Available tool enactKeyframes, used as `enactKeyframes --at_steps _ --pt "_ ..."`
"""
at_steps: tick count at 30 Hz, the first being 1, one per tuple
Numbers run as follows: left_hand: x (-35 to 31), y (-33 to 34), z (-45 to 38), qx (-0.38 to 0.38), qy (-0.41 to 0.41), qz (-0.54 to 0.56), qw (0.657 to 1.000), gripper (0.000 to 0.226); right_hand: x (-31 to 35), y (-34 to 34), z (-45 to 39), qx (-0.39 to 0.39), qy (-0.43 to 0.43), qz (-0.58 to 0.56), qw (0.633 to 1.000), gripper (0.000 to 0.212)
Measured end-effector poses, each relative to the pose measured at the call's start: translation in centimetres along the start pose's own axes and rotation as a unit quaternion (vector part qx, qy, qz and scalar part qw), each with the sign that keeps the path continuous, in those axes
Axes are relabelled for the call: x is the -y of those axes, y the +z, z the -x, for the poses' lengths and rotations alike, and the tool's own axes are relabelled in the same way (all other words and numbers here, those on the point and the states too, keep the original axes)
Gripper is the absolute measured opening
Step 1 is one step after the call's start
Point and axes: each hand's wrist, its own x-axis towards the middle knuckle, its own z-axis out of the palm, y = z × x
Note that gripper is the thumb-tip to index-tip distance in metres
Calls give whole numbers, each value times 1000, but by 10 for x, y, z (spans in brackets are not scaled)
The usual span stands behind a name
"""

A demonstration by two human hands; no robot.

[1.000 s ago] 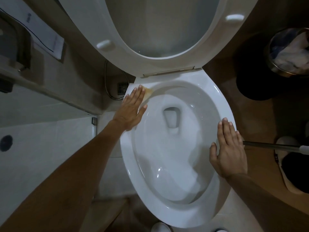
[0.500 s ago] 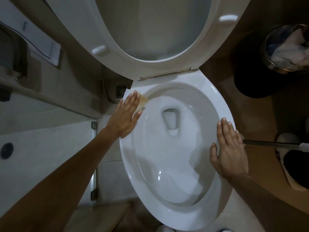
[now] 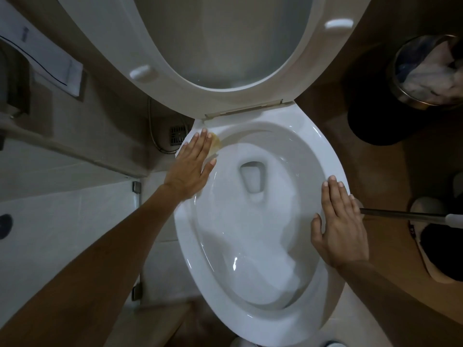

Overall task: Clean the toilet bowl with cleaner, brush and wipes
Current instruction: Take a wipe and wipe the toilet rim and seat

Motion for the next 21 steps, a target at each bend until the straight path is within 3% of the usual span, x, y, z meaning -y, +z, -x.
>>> enactKeyframes --at_steps 12,21 --pt "-5 -19 -55 64 202 -174 962 65 -1 1 -1 5 0 -2 1000 74" --pt "-2 -33 -32 91 172 -248 949 77 -1 0 0 -1 0 -7 1000 75"
